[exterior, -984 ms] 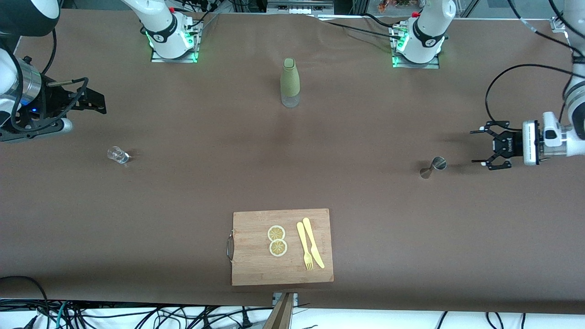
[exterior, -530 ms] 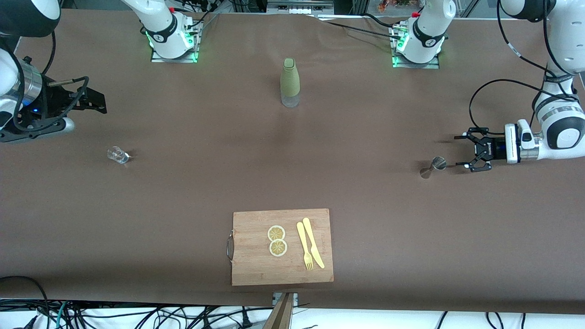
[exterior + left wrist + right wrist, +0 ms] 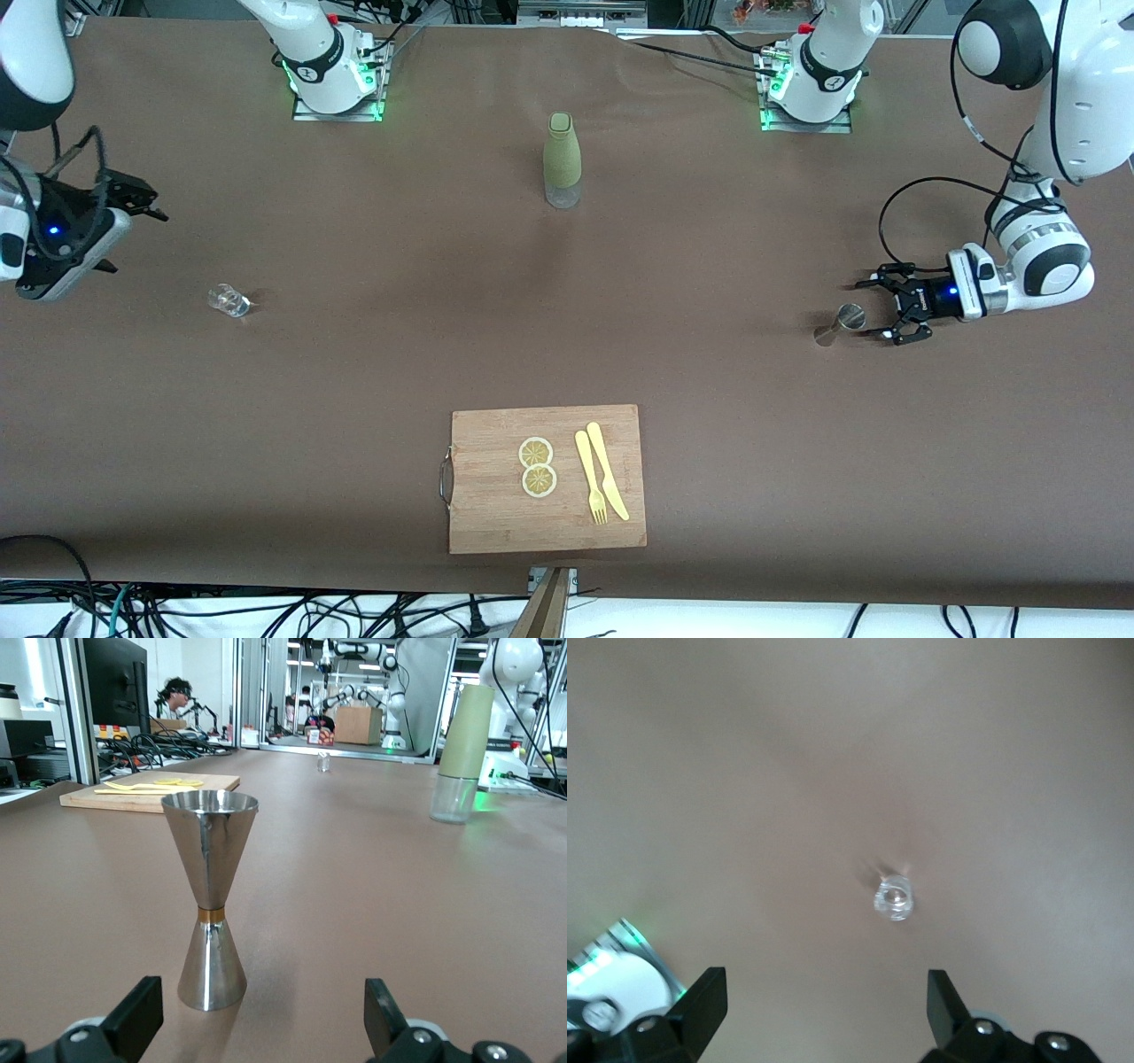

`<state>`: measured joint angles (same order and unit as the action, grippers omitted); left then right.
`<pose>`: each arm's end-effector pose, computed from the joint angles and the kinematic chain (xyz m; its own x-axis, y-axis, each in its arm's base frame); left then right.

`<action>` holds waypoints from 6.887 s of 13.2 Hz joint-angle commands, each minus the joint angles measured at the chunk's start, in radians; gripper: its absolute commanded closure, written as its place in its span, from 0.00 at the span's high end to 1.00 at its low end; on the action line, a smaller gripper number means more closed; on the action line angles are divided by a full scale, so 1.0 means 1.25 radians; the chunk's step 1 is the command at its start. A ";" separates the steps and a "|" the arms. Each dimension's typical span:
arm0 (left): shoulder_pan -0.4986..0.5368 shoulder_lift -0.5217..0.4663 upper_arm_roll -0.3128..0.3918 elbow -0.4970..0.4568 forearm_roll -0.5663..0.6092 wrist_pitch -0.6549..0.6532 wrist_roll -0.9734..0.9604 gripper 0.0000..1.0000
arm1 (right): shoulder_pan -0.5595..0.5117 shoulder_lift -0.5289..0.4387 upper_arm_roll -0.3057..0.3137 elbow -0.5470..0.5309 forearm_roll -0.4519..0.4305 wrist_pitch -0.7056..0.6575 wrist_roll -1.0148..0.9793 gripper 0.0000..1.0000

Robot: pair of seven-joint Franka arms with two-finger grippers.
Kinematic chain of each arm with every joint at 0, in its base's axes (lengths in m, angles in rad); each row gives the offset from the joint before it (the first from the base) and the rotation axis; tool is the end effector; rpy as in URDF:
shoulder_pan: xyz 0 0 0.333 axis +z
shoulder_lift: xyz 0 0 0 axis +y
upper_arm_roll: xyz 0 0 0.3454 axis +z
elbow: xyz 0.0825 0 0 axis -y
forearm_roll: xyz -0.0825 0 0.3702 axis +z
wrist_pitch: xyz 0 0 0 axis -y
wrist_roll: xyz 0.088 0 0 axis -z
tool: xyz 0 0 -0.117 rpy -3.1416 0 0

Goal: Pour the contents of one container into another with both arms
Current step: 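Grasp the steel jigger with the left gripper while the right gripper reaches the beaker, then grasp the clear glass beaker with the right gripper, then carry the steel jigger with the left gripper toward the table middle, then move the glass beaker with the right gripper beside the jigger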

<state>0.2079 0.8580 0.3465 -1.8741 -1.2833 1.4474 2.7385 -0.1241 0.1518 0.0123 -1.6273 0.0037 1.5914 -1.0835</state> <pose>0.5168 0.1722 0.1006 0.0929 -0.2430 0.9656 -0.9893 -0.1324 0.0619 0.5741 -0.0645 0.5348 0.5565 0.8267 -0.0825 0.8100 -0.5620 -0.1674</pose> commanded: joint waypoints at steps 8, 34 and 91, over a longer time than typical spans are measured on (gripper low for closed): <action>-0.042 0.027 -0.005 0.025 -0.057 -0.045 0.107 1.00 | -0.271 0.233 -0.038 -0.026 0.350 0.060 -0.773 1.00; -0.040 0.081 -0.017 0.079 -0.059 -0.100 0.111 0.03 | -0.379 0.674 0.028 0.116 0.587 -0.061 -1.145 1.00; -0.655 0.257 -0.337 0.532 -0.593 0.509 -0.264 0.00 | -0.270 0.555 0.052 0.034 0.587 -0.190 -1.152 0.08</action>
<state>-0.5895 1.1528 -0.0836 -1.2561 -1.9843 2.0723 2.4128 -0.5061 0.9335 0.0786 -1.5093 0.7318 1.3349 -2.5493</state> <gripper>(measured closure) 0.775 0.863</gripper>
